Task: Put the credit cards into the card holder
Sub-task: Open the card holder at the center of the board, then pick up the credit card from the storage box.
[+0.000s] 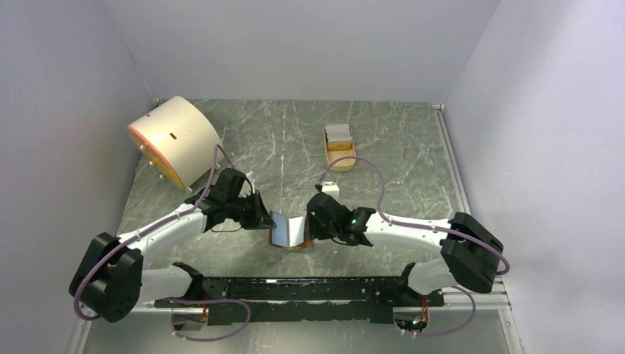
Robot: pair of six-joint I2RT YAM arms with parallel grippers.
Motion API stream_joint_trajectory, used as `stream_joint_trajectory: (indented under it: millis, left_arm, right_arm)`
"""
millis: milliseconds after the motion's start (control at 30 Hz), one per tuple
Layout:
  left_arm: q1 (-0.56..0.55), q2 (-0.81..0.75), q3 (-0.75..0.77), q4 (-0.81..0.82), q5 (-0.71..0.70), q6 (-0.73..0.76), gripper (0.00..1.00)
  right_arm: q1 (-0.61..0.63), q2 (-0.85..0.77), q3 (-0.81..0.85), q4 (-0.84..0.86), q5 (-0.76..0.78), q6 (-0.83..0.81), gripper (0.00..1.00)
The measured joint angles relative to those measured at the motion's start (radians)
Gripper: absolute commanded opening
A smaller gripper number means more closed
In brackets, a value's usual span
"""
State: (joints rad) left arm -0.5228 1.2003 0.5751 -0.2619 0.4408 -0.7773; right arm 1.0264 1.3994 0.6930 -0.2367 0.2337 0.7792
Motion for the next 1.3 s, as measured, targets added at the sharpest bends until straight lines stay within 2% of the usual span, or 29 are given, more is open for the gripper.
stream_joint_trajectory:
  millis: [233,467,600,800,933,1067,1300]
  left_arm:
    - [0.0,0.019,0.021,-0.053,-0.021,0.019,0.09]
    - [0.0,0.042,0.071,-0.087,-0.026,0.051,0.09]
    - [0.0,0.053,0.087,-0.096,-0.025,0.073,0.09]
    - [0.0,0.054,0.107,-0.131,-0.019,0.105,0.09]
    - [0.0,0.04,0.108,-0.152,-0.016,0.122,0.09]
    - [0.0,0.024,0.108,-0.161,-0.006,0.138,0.09]
    - [0.0,0.008,0.108,-0.163,0.011,0.158,0.09]
  right_arm:
    - [-0.046,-0.103,0.084,-0.001,-0.036,-0.053,0.49]
    - [-0.287,-0.121,0.182,0.036,-0.046,-0.215,0.53]
    - [-0.383,-0.04,0.246,0.08,-0.03,-0.429,0.56]
    - [-0.486,0.199,0.45,0.077,-0.045,-0.742,0.64]
    - [-0.595,0.335,0.571,0.067,-0.111,-0.916,0.67]
    - [-0.661,0.38,0.575,0.093,-0.215,-1.125,0.69]
    - [-0.671,0.391,0.529,0.195,-0.393,-1.463,0.7]
